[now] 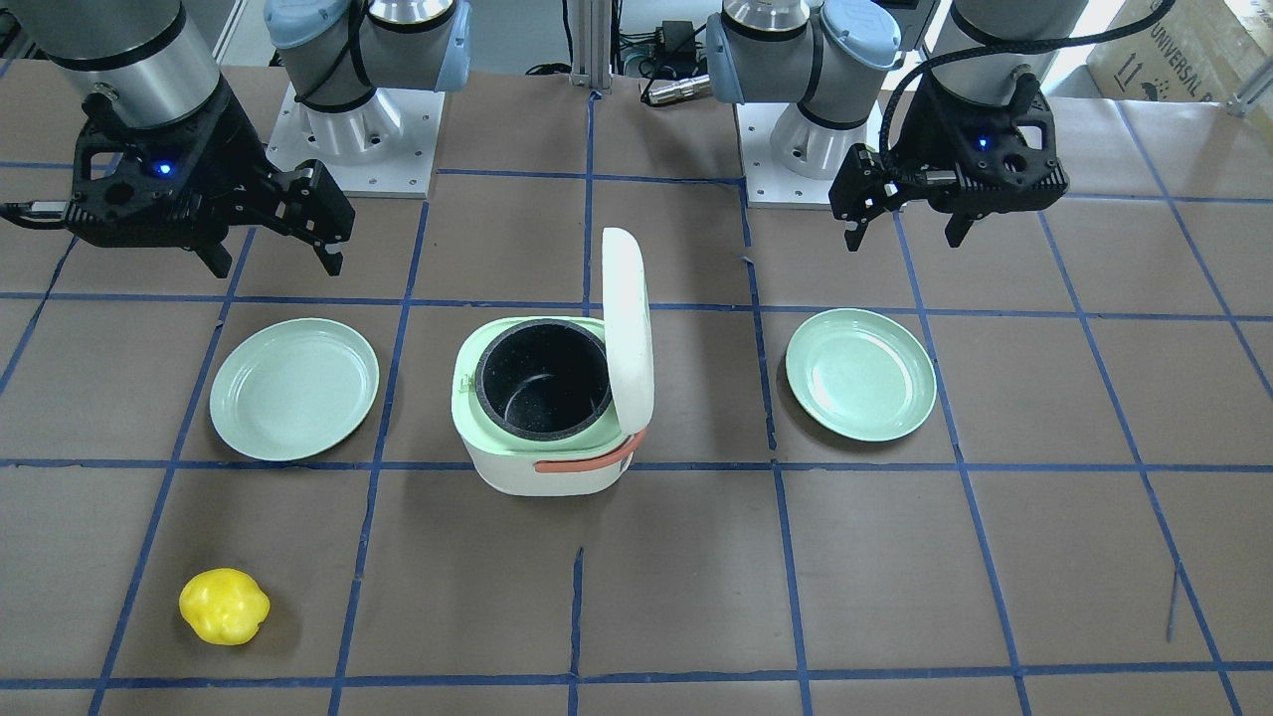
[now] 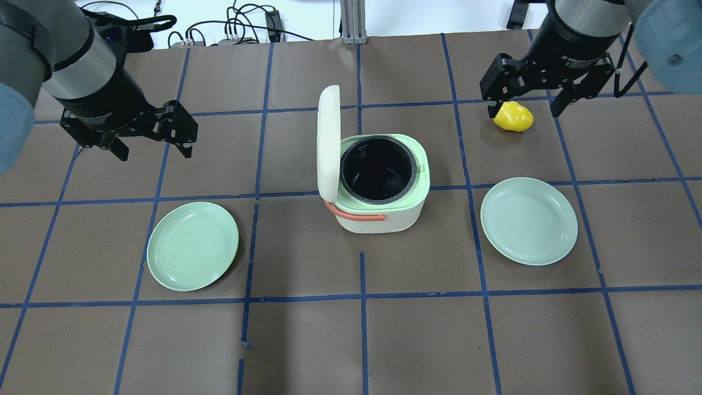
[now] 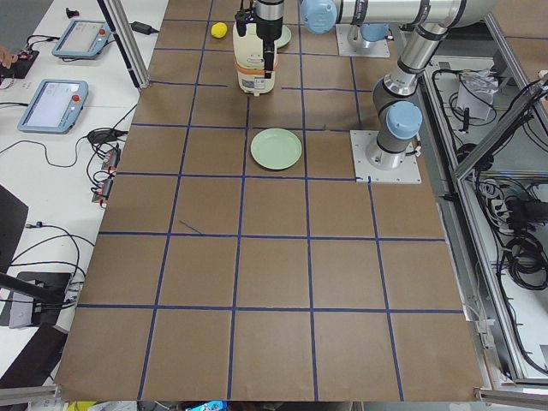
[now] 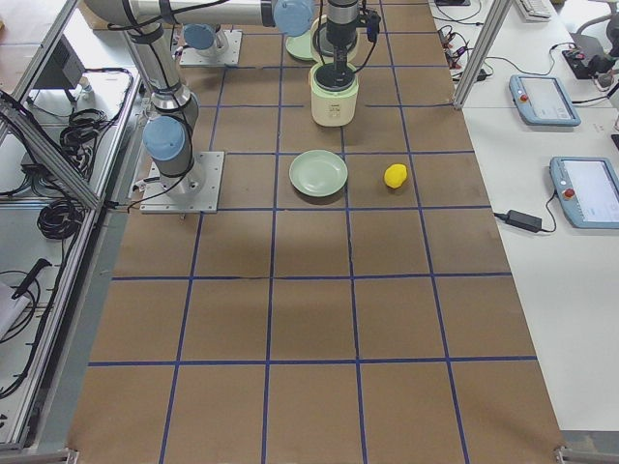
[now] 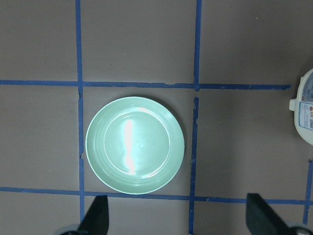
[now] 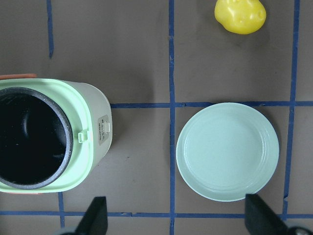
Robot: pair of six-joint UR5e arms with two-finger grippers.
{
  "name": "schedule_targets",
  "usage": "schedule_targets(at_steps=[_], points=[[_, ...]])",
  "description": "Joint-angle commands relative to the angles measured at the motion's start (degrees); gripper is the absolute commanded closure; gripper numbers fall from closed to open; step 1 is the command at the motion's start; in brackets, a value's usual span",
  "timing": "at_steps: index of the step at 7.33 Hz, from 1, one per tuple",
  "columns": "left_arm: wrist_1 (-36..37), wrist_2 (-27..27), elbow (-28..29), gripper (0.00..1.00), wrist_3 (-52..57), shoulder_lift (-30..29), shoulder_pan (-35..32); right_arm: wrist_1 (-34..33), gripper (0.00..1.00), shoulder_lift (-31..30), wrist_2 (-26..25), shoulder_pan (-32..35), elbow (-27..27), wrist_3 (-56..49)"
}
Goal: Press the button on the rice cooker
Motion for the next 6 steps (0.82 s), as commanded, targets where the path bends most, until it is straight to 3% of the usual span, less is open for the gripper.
schedule_targets(at_steps=[1,6], points=[[0.03,0.00,0.00,0.00,0.09,0.00,0.00,-0.11,0.00,-0.16,-0.50,0.00,0.03,0.24],[-0.06,0.00,0.00,0.00,0.00,0.00,0.00,-0.20,0.00,-0.25,-0.42,0.00,0.82,0.24]])
